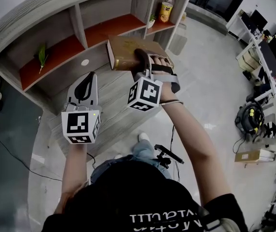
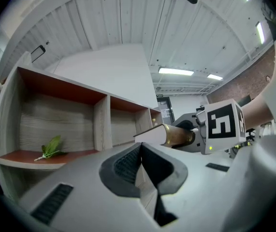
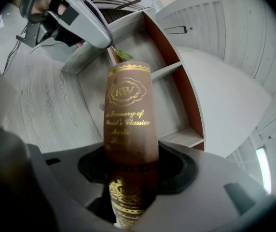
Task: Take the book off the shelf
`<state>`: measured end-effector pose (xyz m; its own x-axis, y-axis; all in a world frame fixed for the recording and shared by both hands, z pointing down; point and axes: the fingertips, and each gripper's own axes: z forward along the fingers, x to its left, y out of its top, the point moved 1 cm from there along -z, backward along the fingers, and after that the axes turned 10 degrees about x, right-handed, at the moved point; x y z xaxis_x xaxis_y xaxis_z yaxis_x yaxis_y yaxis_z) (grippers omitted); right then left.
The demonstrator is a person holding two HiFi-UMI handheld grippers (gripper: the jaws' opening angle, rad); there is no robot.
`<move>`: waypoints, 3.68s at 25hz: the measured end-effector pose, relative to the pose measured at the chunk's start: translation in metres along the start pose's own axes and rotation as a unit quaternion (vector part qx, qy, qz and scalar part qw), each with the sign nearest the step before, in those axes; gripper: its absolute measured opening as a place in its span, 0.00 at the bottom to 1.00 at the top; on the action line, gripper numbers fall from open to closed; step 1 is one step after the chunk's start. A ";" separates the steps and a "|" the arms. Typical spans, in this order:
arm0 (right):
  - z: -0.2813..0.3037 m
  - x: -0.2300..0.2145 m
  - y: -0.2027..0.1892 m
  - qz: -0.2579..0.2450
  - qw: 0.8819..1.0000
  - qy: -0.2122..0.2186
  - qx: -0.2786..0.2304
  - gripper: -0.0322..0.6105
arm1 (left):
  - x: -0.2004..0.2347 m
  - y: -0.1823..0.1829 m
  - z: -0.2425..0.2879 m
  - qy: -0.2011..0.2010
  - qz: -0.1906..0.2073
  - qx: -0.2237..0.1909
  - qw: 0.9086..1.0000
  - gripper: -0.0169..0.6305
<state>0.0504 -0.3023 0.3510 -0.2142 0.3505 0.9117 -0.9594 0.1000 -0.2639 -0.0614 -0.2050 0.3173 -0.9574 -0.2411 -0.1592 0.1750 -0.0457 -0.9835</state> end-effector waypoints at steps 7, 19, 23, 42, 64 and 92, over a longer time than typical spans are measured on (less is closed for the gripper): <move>-0.008 0.011 -0.005 0.050 0.999 0.014 0.016 0.41 | 0.000 -0.003 -0.009 -0.006 0.002 0.000 1.000 0.05; -0.010 0.029 -0.025 0.146 0.987 0.039 0.050 0.41 | 0.002 -0.013 -0.008 -0.009 -0.005 0.004 1.000 0.05; -0.008 0.032 -0.037 0.179 0.981 0.047 0.062 0.41 | 0.001 -0.014 -0.003 -0.010 -0.008 0.005 1.000 0.05; 0.004 0.070 -0.059 0.368 0.911 0.164 0.089 0.41 | 0.005 -0.022 0.003 0.017 -0.028 0.013 0.999 0.05; 0.036 0.064 -0.062 0.451 0.863 0.224 0.042 0.41 | 0.008 -0.028 0.035 0.080 -0.048 0.025 0.995 0.05; 0.050 0.044 -0.087 0.483 0.844 0.233 0.011 0.41 | -0.016 -0.014 0.075 0.093 -0.035 0.025 0.995 0.05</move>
<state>0.1156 -0.3426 0.4300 -0.8077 0.5874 0.0500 -0.3831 -0.4585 -0.8019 -0.0311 -0.2730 0.3398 -0.9928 -0.0523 -0.1073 0.1124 -0.1058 -0.9880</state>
